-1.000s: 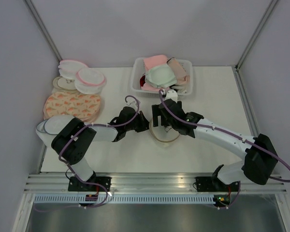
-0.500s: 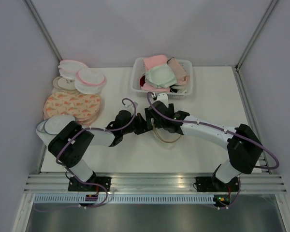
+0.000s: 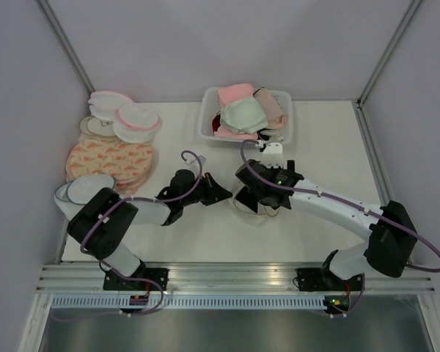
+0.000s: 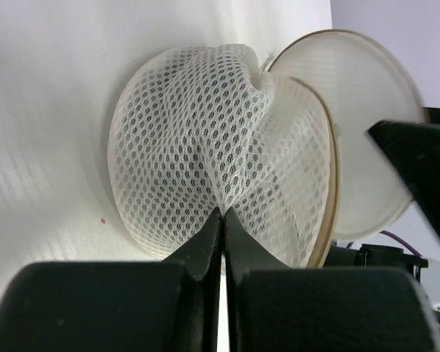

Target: Unzip the laundry bag and remove the bra

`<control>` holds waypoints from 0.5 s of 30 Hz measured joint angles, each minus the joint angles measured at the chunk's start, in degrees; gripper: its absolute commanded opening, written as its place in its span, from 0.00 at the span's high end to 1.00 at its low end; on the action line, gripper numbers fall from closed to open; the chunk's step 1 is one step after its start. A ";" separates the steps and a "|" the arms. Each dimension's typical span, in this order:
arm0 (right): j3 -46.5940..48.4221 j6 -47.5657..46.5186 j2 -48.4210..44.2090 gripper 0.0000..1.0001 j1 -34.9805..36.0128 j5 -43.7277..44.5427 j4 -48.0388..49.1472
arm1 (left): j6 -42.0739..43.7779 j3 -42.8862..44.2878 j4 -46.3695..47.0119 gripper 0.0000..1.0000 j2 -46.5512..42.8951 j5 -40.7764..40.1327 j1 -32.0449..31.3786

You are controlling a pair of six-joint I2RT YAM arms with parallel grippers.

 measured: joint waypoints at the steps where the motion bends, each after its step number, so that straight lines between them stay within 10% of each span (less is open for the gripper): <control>1: 0.00 1.20 -1.05 0.02 -0.22 1.95 -2.21 | 0.00 -0.22 0.07 0.98 0.00 0.13 0.02; 15: 0.59 24.59 -3.23 0.02 -5.44 23.32 -32.89 | -0.04 -7.08 -0.20 0.98 -4.33 0.39 1.97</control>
